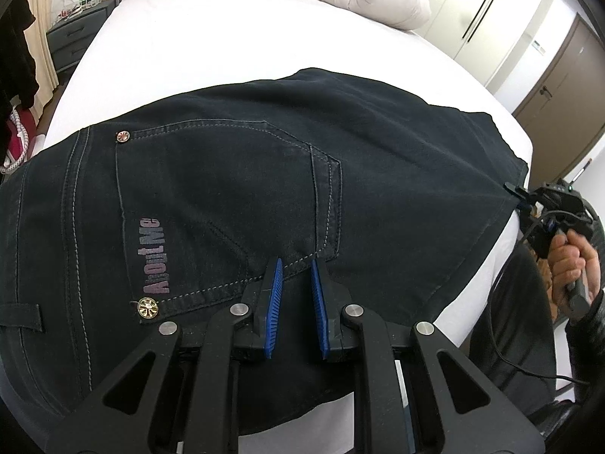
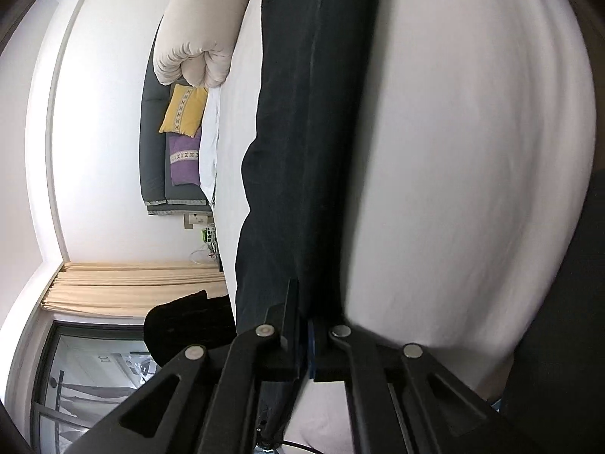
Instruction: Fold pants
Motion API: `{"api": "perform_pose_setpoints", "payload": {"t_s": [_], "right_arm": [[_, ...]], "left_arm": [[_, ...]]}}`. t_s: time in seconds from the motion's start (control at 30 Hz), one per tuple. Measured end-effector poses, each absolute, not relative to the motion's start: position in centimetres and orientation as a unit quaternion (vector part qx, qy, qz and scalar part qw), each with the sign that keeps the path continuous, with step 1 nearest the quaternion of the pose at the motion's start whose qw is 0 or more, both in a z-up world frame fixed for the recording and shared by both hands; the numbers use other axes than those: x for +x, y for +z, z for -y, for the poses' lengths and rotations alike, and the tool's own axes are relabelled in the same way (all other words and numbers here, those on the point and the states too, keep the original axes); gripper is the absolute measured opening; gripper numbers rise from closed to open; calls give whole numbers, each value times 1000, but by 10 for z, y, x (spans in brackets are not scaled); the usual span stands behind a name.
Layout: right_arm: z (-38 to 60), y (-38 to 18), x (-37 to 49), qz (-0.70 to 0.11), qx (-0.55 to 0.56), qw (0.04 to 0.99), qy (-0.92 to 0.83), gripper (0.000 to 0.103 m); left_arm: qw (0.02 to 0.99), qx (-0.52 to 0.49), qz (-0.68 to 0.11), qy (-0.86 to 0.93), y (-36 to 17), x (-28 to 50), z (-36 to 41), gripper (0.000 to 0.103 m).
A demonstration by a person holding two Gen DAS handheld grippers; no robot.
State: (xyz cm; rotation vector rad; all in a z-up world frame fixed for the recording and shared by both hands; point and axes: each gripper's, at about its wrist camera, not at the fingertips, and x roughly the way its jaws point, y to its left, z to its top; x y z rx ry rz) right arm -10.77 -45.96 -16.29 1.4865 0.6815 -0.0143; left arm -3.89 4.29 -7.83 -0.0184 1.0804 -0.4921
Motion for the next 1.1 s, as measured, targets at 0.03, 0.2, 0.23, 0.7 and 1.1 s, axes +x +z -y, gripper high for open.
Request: {"api": "perform_pose_setpoints", "payload": {"t_s": [0.03, 0.2, 0.23, 0.7, 1.1], "right_arm": [[465, -162, -108, -301, 663, 685, -8, 6], [509, -162, -117, -236, 683, 690, -44, 22], [517, -163, -120, -228, 683, 692, -52, 19], [569, -177, -139, -168, 709, 678, -103, 14], [508, -81, -109, -242, 580, 775, -64, 29]], "left_arm": [[828, -9, -510, -232, -79, -39, -42, 16], [828, -10, -511, -232, -79, -38, -41, 16], [828, -10, -511, -232, -79, -38, -40, 16], [829, -8, -512, -226, -79, -38, -37, 16], [837, -3, -494, -235, -53, -33, -23, 16]]}}
